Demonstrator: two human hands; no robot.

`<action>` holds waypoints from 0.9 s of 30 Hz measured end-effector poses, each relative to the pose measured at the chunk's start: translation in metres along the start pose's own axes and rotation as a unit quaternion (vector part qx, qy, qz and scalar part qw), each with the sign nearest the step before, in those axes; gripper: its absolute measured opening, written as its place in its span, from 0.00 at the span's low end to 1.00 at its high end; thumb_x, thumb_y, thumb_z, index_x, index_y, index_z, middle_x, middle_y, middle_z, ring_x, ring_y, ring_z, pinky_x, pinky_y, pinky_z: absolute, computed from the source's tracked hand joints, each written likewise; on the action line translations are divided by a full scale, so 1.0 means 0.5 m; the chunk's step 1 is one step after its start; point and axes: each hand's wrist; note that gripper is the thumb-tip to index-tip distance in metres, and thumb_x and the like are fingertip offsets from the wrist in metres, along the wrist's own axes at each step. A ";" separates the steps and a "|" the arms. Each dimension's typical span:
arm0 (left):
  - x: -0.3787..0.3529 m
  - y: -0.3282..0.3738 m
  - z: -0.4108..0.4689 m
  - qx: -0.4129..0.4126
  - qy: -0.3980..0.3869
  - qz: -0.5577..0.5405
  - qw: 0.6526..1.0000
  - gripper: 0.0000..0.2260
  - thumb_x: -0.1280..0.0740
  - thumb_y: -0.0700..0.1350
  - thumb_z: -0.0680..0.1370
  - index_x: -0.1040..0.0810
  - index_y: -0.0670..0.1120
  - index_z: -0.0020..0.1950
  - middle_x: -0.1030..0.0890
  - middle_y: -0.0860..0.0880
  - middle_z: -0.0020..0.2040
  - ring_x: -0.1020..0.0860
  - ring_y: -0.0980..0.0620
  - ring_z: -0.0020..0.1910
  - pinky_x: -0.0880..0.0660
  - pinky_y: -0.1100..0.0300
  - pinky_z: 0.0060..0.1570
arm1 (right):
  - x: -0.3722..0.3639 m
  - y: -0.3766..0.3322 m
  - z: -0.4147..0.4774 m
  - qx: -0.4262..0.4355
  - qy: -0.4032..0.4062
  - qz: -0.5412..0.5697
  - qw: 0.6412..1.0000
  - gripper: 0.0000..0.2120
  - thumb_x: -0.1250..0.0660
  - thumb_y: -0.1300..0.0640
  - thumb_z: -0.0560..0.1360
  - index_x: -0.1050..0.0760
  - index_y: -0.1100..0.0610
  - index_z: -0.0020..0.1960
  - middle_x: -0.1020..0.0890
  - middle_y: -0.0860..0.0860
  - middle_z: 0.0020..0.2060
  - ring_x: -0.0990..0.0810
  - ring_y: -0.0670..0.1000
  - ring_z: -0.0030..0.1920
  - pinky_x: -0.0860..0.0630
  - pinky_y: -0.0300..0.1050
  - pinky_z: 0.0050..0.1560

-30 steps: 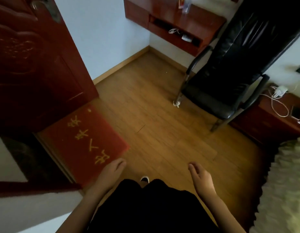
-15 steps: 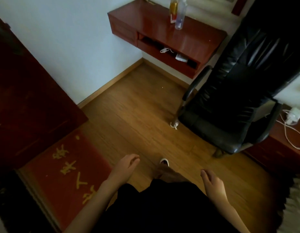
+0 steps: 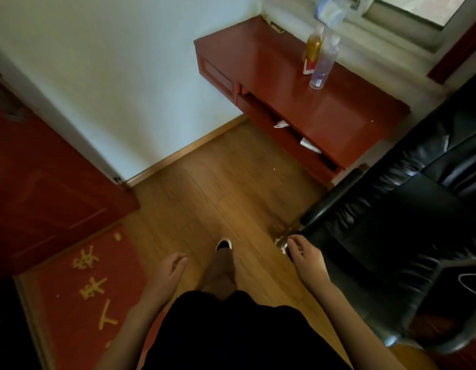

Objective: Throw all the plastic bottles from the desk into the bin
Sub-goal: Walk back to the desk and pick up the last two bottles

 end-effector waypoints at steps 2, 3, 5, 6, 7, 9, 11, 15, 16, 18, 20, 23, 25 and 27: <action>0.009 0.014 0.072 0.008 0.005 -0.007 1.000 0.06 0.39 0.46 0.81 0.24 0.50 0.54 0.21 0.55 0.48 0.23 0.55 0.50 0.33 0.72 0.42 | 0.003 -0.027 0.073 0.000 -0.003 0.008 1.000 0.12 0.41 0.46 0.80 0.24 0.49 0.57 0.18 0.45 0.48 0.20 0.46 0.50 0.21 0.47 0.53; 0.016 0.025 0.112 0.009 0.005 -0.006 1.000 0.05 0.39 0.46 0.81 0.24 0.50 0.53 0.21 0.55 0.47 0.23 0.55 0.49 0.33 0.72 0.42 | 0.004 -0.041 0.110 -0.005 -0.005 0.012 1.000 0.11 0.41 0.46 0.80 0.24 0.49 0.57 0.18 0.45 0.48 0.19 0.46 0.49 0.21 0.47 0.53; 0.031 0.051 0.204 0.006 -0.006 -0.003 1.000 0.06 0.39 0.46 0.81 0.22 0.49 0.53 0.20 0.54 0.48 0.22 0.55 0.49 0.31 0.69 0.43 | 0.010 -0.068 0.181 -0.015 -0.006 0.021 1.000 0.10 0.40 0.46 0.80 0.24 0.48 0.56 0.18 0.46 0.47 0.19 0.47 0.48 0.21 0.45 0.50; 0.040 0.066 0.255 0.000 -0.015 0.000 1.000 0.07 0.39 0.46 0.81 0.22 0.48 0.53 0.19 0.52 0.48 0.21 0.55 0.50 0.30 0.67 0.43 | 0.014 -0.081 0.215 -0.020 -0.004 0.024 1.000 0.10 0.40 0.46 0.80 0.24 0.47 0.56 0.18 0.46 0.47 0.19 0.48 0.47 0.22 0.43 0.46; 0.052 0.083 0.308 -0.006 -0.024 0.003 1.000 0.07 0.39 0.45 0.81 0.21 0.48 0.52 0.19 0.51 0.48 0.21 0.53 0.50 0.30 0.66 0.43 | 0.020 -0.095 0.248 -0.024 0.002 0.027 0.999 0.09 0.40 0.47 0.80 0.24 0.47 0.55 0.18 0.47 0.46 0.19 0.48 0.45 0.24 0.40 0.43; 0.079 0.133 0.412 -0.034 -0.040 0.030 0.998 0.06 0.39 0.46 0.81 0.22 0.50 0.50 0.19 0.52 0.47 0.21 0.52 0.50 0.30 0.65 0.43 | 0.035 -0.126 0.305 -0.038 0.023 0.036 0.998 0.09 0.40 0.48 0.80 0.24 0.49 0.54 0.18 0.48 0.44 0.20 0.47 0.40 0.27 0.36 0.35; 0.103 0.198 0.506 -0.073 -0.061 0.069 0.993 0.06 0.40 0.49 0.81 0.23 0.53 0.52 0.20 0.54 0.48 0.22 0.56 0.49 0.30 0.66 0.43 | 0.053 -0.154 0.354 -0.054 0.047 0.049 0.996 0.09 0.40 0.49 0.81 0.23 0.50 0.54 0.18 0.50 0.42 0.21 0.48 0.36 0.28 0.38 0.32; 0.130 0.338 0.667 -0.130 -0.119 0.107 0.979 0.09 0.43 0.51 0.82 0.25 0.54 0.57 0.21 0.57 0.50 0.24 0.64 0.48 0.28 0.69 0.45 | 0.087 -0.199 0.444 -0.086 0.092 0.062 0.990 0.07 0.40 0.50 0.81 0.23 0.49 0.52 0.17 0.51 0.40 0.19 0.51 0.38 0.22 0.48 0.40; 0.132 0.369 0.700 -0.143 -0.129 0.111 0.975 0.09 0.43 0.51 0.82 0.25 0.53 0.57 0.21 0.56 0.50 0.24 0.63 0.48 0.27 0.68 0.46 | 0.096 -0.208 0.461 -0.092 0.101 0.064 0.989 0.07 0.40 0.51 0.81 0.23 0.49 0.51 0.17 0.51 0.40 0.19 0.51 0.37 0.23 0.48 0.39; 0.128 0.419 0.762 -0.165 -0.145 0.120 0.968 0.10 0.43 0.51 0.82 0.24 0.52 0.58 0.21 0.55 0.51 0.23 0.59 0.50 0.26 0.65 0.48 | 0.111 -0.221 0.492 -0.104 0.115 0.068 0.986 0.08 0.40 0.51 0.81 0.23 0.50 0.52 0.18 0.50 0.39 0.20 0.49 0.35 0.26 0.42 0.35; 0.116 0.459 0.817 -0.173 -0.159 0.119 0.965 0.11 0.43 0.51 0.82 0.24 0.52 0.59 0.21 0.56 0.51 0.23 0.59 0.51 0.26 0.64 0.50 | 0.127 -0.228 0.526 -0.117 0.125 0.071 0.983 0.09 0.40 0.51 0.81 0.23 0.51 0.53 0.18 0.49 0.39 0.20 0.47 0.34 0.28 0.36 0.31; 0.088 0.495 0.887 -0.167 -0.186 0.105 0.962 0.11 0.42 0.50 0.81 0.24 0.52 0.60 0.22 0.58 0.50 0.23 0.61 0.51 0.26 0.64 0.51 | 0.152 -0.234 0.587 -0.136 0.136 0.072 0.979 0.09 0.41 0.51 0.81 0.23 0.51 0.54 0.19 0.50 0.35 0.24 0.44 0.28 0.33 0.34 0.28; 0.068 0.516 0.930 -0.161 -0.198 0.099 0.962 0.10 0.42 0.50 0.81 0.24 0.52 0.59 0.21 0.58 0.50 0.23 0.62 0.50 0.25 0.63 0.53 | 0.174 -0.238 0.638 -0.144 0.136 0.075 0.977 0.09 0.41 0.50 0.81 0.24 0.51 0.55 0.18 0.50 0.37 0.25 0.42 0.26 0.33 0.33 0.26; 0.051 0.545 0.971 -0.160 -0.205 0.102 0.960 0.10 0.41 0.49 0.81 0.24 0.52 0.59 0.21 0.57 0.50 0.23 0.63 0.50 0.26 0.66 0.51 | 0.201 -0.246 0.699 -0.142 0.136 0.093 0.976 0.10 0.41 0.49 0.81 0.24 0.52 0.55 0.18 0.51 0.39 0.25 0.44 0.26 0.31 0.36 0.28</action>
Point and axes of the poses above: each hand's wrist, its own z-axis towards the middle knuckle, its own x-axis out of the back of the hand, y = z × x
